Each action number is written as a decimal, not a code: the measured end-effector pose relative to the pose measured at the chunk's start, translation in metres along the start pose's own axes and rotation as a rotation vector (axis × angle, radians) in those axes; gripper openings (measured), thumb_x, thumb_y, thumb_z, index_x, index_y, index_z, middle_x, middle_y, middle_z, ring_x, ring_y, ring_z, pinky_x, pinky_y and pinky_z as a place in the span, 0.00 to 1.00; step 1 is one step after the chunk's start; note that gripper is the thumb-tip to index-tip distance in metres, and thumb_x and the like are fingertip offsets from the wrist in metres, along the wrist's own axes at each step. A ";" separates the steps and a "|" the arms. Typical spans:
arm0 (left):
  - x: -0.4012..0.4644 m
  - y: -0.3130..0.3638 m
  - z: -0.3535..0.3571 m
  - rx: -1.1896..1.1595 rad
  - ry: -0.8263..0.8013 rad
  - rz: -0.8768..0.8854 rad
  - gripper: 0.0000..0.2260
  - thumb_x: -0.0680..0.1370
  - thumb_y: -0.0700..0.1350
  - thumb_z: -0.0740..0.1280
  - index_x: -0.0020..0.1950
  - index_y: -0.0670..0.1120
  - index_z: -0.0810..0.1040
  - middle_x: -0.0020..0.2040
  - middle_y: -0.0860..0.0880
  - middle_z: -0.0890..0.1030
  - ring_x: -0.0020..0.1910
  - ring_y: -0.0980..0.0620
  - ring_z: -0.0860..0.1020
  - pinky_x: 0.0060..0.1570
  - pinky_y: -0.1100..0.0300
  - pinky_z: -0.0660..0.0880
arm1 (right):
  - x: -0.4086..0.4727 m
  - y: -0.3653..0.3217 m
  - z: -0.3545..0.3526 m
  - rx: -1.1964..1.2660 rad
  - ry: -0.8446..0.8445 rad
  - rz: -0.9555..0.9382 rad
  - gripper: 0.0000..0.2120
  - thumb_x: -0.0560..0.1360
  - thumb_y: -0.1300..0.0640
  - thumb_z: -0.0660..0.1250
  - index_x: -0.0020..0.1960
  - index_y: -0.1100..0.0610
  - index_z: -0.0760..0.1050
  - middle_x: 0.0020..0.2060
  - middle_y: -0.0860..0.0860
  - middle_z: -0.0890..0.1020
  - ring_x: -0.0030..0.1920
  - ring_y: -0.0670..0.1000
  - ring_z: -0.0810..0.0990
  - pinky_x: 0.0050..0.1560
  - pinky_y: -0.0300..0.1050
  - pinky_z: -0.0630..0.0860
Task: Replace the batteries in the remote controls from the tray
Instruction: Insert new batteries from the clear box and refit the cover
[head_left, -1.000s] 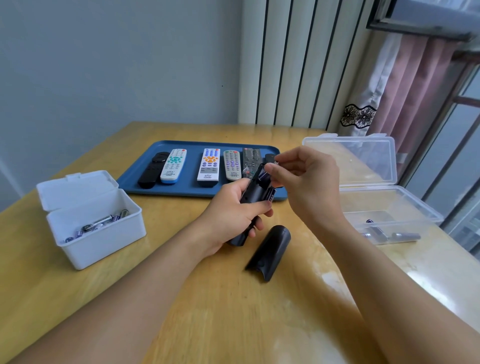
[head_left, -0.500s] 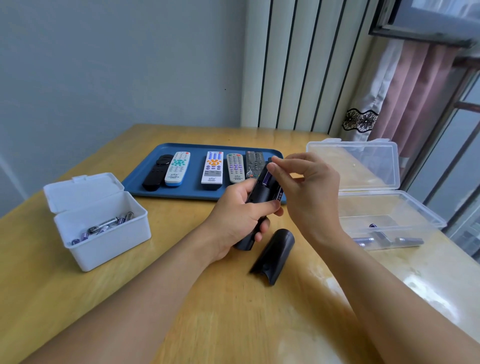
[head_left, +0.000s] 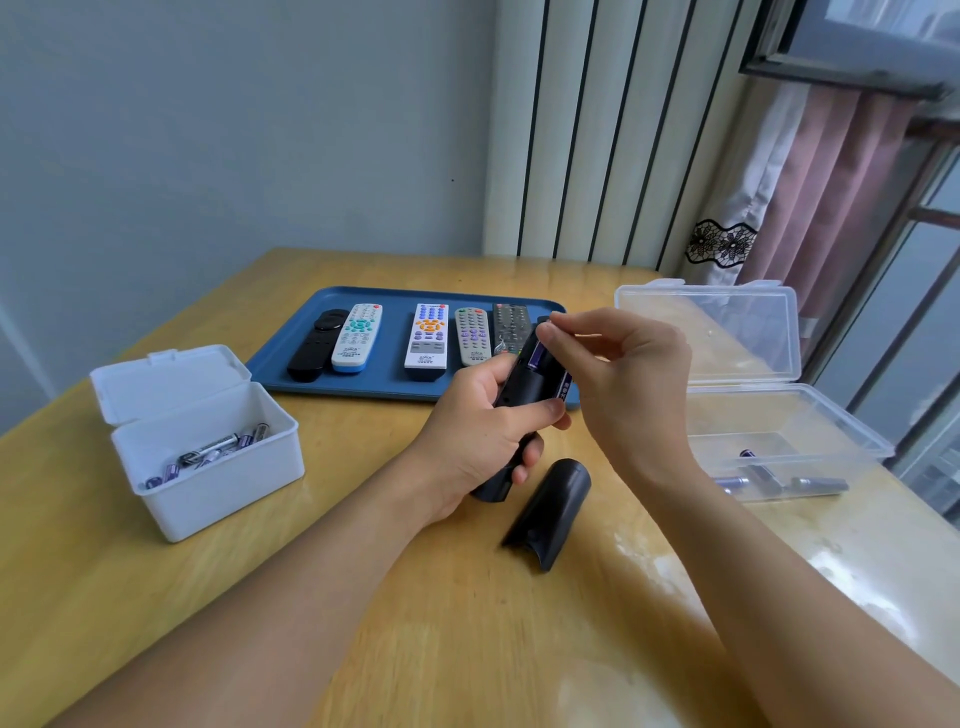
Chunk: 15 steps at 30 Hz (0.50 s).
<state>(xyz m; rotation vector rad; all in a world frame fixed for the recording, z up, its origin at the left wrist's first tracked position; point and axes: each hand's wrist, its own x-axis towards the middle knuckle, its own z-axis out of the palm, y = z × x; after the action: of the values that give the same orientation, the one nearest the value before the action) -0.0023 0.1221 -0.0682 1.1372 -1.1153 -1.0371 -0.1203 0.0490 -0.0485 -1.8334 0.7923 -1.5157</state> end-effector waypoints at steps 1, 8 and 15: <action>0.000 0.000 0.000 -0.002 0.005 -0.001 0.07 0.78 0.36 0.69 0.54 0.42 0.76 0.40 0.43 0.82 0.26 0.50 0.71 0.22 0.60 0.68 | -0.001 0.001 0.001 -0.042 -0.007 -0.044 0.02 0.73 0.62 0.76 0.46 0.59 0.86 0.39 0.49 0.86 0.38 0.40 0.83 0.37 0.28 0.75; 0.002 -0.002 -0.005 0.010 0.020 0.023 0.06 0.78 0.36 0.69 0.54 0.42 0.76 0.38 0.45 0.82 0.26 0.49 0.71 0.23 0.60 0.68 | -0.005 -0.003 0.006 -0.054 -0.040 0.006 0.09 0.72 0.61 0.77 0.51 0.56 0.82 0.44 0.48 0.84 0.39 0.43 0.83 0.35 0.37 0.79; 0.004 -0.001 -0.005 0.063 -0.013 0.028 0.11 0.78 0.37 0.70 0.60 0.44 0.78 0.41 0.43 0.83 0.26 0.51 0.73 0.23 0.60 0.70 | 0.005 -0.004 -0.002 0.385 -0.076 0.482 0.08 0.77 0.58 0.72 0.54 0.59 0.81 0.44 0.54 0.85 0.44 0.51 0.82 0.48 0.49 0.77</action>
<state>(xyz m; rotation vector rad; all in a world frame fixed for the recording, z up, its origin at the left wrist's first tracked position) 0.0031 0.1188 -0.0693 1.1631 -1.1786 -0.9945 -0.1217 0.0475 -0.0418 -1.2940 0.7736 -1.1797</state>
